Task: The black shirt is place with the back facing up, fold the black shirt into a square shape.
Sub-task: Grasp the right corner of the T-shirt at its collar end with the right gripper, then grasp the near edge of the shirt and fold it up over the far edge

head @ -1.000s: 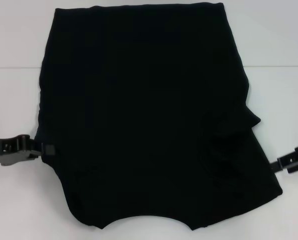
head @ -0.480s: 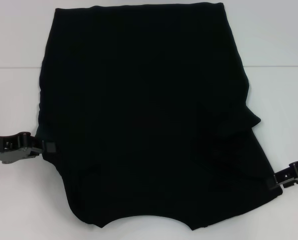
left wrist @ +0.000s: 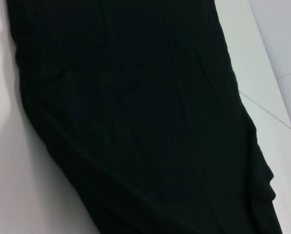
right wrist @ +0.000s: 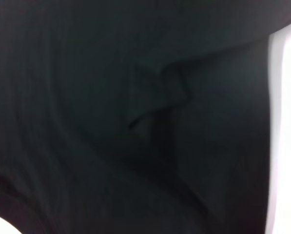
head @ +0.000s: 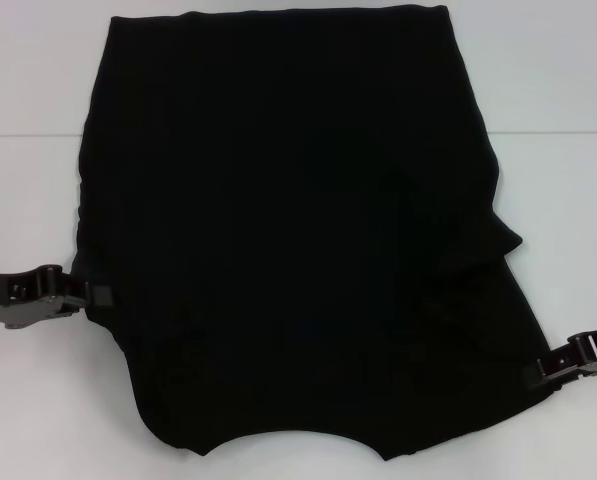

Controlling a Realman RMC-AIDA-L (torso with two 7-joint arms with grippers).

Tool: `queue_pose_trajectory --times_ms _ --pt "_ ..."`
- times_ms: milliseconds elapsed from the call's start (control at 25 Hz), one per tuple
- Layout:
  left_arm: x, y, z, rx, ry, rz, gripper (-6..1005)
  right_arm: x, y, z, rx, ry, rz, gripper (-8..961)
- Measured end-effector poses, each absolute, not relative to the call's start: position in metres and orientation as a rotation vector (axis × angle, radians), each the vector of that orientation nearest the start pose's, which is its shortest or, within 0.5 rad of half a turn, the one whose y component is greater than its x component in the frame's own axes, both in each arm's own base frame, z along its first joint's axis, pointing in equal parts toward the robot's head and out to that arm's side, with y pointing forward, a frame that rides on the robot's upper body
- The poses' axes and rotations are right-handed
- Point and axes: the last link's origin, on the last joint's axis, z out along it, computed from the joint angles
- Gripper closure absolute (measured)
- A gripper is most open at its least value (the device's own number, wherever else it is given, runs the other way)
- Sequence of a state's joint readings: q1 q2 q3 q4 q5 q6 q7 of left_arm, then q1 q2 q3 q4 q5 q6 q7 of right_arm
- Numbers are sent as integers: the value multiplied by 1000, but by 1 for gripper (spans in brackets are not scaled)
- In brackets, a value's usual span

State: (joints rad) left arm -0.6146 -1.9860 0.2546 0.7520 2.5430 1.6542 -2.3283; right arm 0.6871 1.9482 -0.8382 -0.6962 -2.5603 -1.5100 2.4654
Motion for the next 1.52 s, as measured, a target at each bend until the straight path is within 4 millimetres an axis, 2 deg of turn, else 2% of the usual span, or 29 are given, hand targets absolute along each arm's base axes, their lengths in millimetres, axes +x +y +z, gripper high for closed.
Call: queue_pose_trajectory --times_ms 480,920,1240,1440,1520 --pt "-318 334 71 -2129 -1915 -504 957 286 361 24 -2356 1744 -140 508" --pt "-318 332 70 -2126 -1922 -507 958 285 360 21 -2364 1753 -167 547" --pt "-317 332 69 -2134 -1925 -507 958 287 360 25 -2340 1772 -144 747" --pt "-313 331 68 -2174 -1925 -497 958 287 358 27 -2346 1792 -145 907" --pt "-309 329 67 -2220 -1927 -478 958 288 353 30 -2356 1811 -162 907"
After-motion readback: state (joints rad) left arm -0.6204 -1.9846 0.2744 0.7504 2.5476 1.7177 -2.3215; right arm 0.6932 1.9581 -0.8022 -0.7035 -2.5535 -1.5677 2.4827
